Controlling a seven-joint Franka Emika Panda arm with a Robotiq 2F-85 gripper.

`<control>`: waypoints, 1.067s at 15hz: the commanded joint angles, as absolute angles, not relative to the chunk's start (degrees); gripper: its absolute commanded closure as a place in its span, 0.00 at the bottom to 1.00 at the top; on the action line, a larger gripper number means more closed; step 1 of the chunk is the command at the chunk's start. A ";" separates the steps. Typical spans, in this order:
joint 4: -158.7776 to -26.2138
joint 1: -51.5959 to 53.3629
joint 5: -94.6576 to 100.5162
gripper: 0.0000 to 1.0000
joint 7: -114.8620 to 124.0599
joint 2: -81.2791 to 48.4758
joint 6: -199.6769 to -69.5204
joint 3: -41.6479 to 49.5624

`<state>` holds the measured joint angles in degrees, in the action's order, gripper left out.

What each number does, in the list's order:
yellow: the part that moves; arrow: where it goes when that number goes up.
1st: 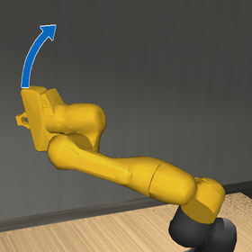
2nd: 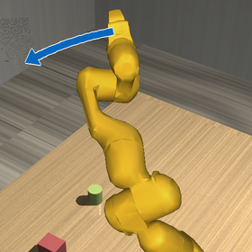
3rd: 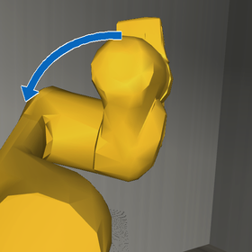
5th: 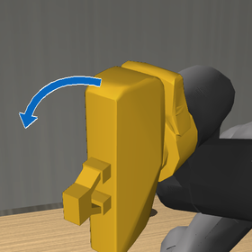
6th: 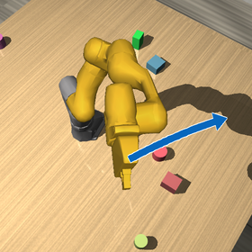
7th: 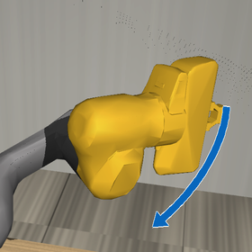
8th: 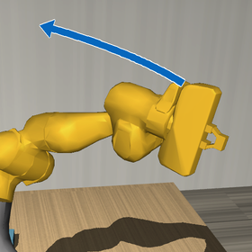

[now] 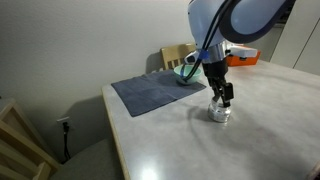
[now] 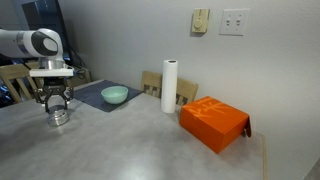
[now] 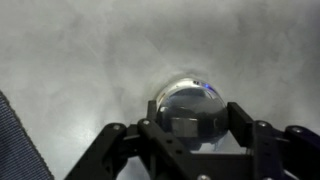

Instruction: Cover the silver bottle with the silver lid

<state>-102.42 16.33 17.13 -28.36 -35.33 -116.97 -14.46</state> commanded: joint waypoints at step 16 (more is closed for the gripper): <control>-115.03 15.89 36.84 0.56 -5.88 -30.31 -134.68 -5.53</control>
